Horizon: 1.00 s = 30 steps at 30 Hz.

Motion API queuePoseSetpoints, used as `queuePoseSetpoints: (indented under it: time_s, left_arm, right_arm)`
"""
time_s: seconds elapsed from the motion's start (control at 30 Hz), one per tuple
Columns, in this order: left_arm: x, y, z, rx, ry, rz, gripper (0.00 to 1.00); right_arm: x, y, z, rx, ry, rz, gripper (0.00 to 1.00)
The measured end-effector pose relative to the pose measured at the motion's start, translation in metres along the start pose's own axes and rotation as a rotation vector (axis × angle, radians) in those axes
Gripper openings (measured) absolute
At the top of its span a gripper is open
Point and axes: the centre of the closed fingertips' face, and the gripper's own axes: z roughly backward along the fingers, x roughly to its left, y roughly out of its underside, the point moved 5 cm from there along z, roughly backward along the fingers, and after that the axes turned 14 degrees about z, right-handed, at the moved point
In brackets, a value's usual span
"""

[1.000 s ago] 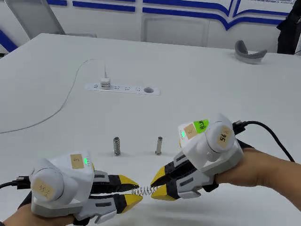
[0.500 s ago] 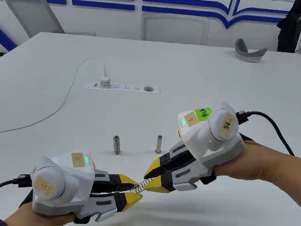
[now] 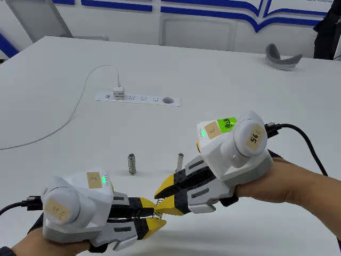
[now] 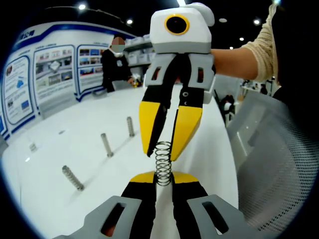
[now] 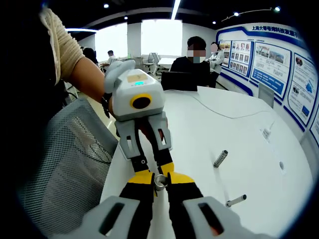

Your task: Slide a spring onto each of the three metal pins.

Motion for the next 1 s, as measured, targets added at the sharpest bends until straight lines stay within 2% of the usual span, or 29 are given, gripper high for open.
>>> queuePoseSetpoints:
  time_s: [0.27,0.47,1.0]
  left_arm:
    - [0.0001,-0.0009,-0.0016,-0.011,0.006,0.03,0.11]
    - [0.0034,-0.0008,-0.0002,-0.019,-0.001,0.048,0.11]
    - [0.0018,-0.0014,-0.0018,-0.021,0.002,0.032,0.11]
  right_arm:
    - [-0.0003,-0.0021,-0.0017,-0.01,0.017,0.001,0.12]
    - [-0.0002,0.002,-0.0009,-0.003,0.025,-0.023,0.16]
    - [0.0005,0.0057,-0.0021,-0.016,0.043,-0.054,0.12]
